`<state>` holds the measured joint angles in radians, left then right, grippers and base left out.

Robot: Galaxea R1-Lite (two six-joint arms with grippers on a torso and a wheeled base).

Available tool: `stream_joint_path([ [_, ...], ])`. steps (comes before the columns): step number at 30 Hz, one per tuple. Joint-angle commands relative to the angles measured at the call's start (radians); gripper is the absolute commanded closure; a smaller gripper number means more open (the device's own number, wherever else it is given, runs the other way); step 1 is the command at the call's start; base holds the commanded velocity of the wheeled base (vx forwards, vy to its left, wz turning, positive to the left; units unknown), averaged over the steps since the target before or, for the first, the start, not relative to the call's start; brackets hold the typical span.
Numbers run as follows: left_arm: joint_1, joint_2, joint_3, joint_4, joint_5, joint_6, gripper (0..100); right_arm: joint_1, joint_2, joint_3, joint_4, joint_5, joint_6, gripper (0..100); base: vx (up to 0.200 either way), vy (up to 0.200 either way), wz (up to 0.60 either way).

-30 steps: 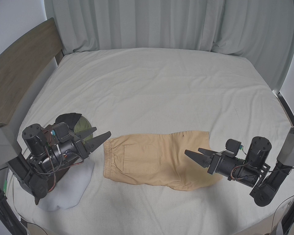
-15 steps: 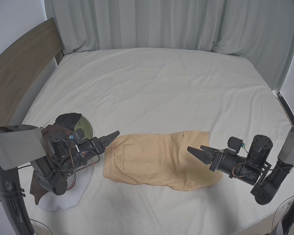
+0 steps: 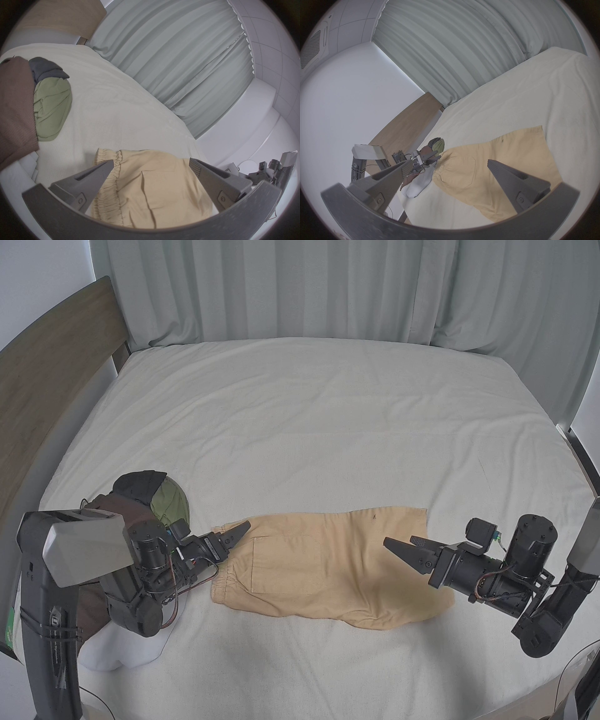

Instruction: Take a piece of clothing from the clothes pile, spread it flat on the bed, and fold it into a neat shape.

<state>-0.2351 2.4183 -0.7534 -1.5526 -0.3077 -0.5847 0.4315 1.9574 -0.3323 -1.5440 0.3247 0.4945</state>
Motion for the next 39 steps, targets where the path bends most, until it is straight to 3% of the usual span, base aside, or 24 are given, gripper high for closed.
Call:
stream_joint_path([
  [1,0.016,0.077,-0.049,-0.001,0.016,0.0,0,0.003,0.001,-0.007,-0.001,0.001,0.001,0,0.0,0.0,0.0],
  [22,0.048,0.107,-0.086,-0.001,0.035,0.005,0,0.009,0.003,0.001,0.001,-0.001,0.006,0,0.0,0.0,0.0],
  [39,0.059,0.174,-0.027,0.0,0.035,0.039,0,0.015,0.009,0.007,0.001,-0.001,0.007,0,0.0,0.0,0.0],
])
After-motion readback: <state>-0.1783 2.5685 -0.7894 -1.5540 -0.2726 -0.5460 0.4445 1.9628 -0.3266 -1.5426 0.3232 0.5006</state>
